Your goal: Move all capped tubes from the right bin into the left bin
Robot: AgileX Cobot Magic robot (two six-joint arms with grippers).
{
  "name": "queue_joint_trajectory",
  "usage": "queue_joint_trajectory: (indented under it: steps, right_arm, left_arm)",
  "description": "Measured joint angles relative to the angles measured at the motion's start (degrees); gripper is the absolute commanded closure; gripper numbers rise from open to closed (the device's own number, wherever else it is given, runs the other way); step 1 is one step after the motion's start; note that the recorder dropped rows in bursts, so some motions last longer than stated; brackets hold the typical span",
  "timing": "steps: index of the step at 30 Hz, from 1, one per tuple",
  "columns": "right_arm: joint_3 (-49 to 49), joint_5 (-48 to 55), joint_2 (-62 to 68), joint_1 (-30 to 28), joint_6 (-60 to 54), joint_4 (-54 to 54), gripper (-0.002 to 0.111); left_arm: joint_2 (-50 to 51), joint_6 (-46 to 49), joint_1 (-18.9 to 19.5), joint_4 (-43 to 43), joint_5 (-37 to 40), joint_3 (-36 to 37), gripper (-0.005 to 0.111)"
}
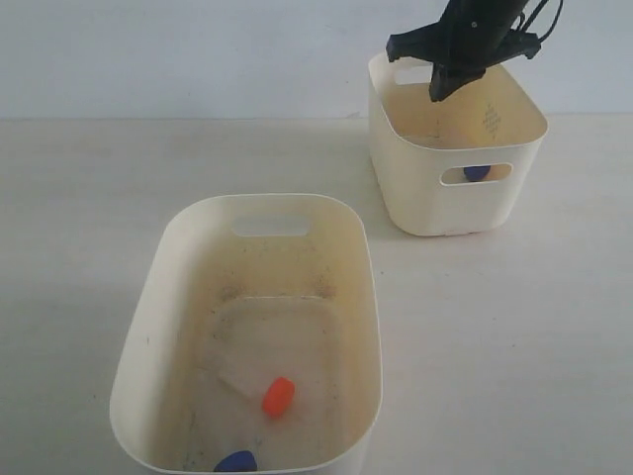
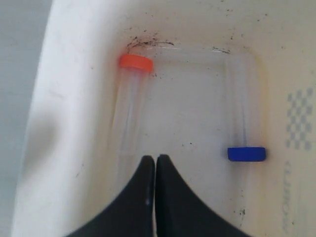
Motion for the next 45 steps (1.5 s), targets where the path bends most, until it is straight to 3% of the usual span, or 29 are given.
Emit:
queue_joint_trajectory:
  steps: [45]
  right_arm:
    - [-0.64,-0.42,8.93,-1.61,1.27,2.13,0.109]
  left_arm:
    - [0.00,0.00,0.00,0.00,0.00,0.00,0.102]
